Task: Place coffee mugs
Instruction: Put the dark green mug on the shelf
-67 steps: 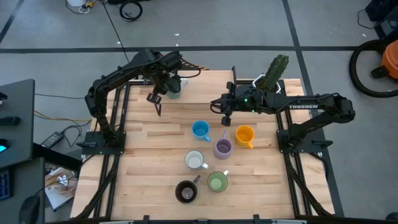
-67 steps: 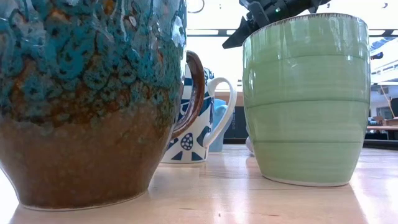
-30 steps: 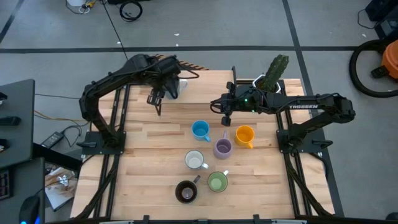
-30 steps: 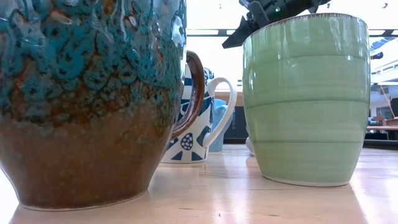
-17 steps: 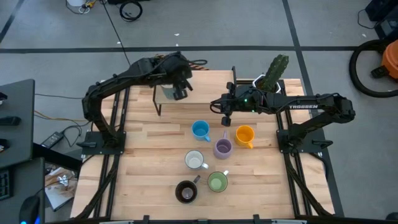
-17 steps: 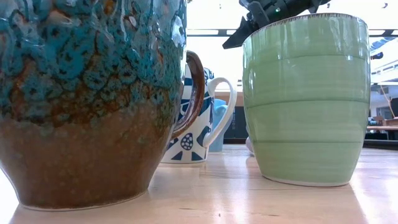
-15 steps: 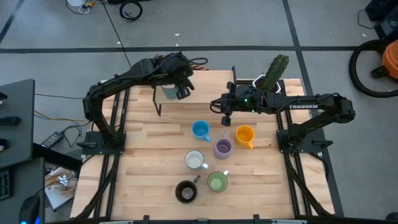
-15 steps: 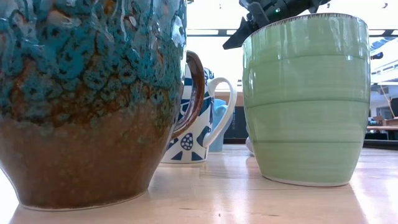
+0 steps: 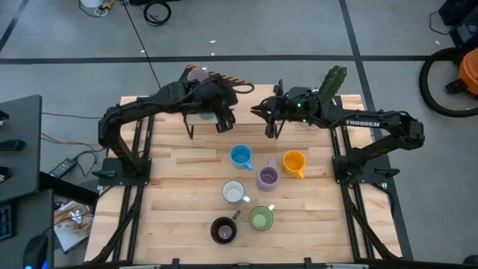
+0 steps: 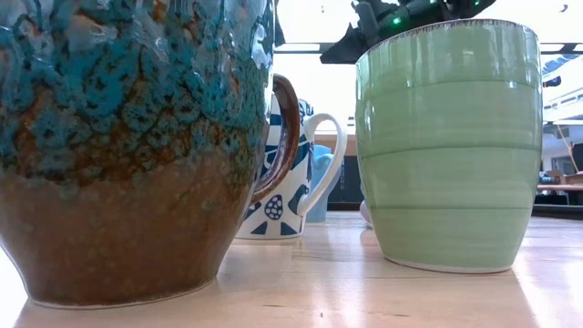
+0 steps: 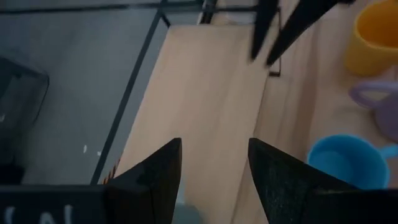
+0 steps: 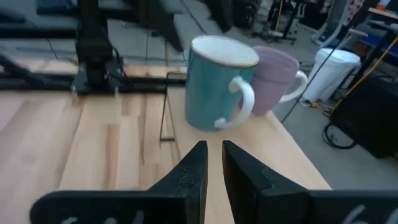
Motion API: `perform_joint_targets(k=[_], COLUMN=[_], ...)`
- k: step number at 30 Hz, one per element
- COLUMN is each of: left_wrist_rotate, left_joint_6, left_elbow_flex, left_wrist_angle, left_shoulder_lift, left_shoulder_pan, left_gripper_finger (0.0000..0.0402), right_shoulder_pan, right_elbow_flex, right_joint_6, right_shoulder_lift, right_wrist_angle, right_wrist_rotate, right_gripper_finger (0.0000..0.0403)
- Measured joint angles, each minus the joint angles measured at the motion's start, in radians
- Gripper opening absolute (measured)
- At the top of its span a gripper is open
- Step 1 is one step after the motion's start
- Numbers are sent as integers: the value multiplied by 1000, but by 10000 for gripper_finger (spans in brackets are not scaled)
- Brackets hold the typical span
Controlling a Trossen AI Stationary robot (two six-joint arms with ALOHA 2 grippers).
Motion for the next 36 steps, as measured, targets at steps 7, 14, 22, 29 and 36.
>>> perform_joint_targets(k=[7, 14, 22, 29, 36], left_wrist_rotate=[-8, 3, 0, -32, -194], left_joint_6=[8, -35, -57, -78, -111], left_elbow_flex=[-317, -623, -863, -1028, -1155], left_wrist_angle=[187, 406, 590, 696, 761], left_shoulder_lift=[-146, -370, -527, -630, -716], left_shoulder_pan=[-49, -52, -51, -51, -47], left_gripper_finger=[192, 192, 192, 192, 192], right_shoulder_pan=[-2, -25, -32, -55, -111], right_elbow_flex=[2, 81, 246, 386, 486], right_joint_6=[-4, 16, 9, 4, 13], right_shoulder_lift=[52, 95, 258, 381, 474], right_wrist_angle=[25, 17, -58, -87, -101], right_wrist_rotate=[17, -7, -45, -41, -47], right_gripper_finger=[54, 53, 50, 49, 49])
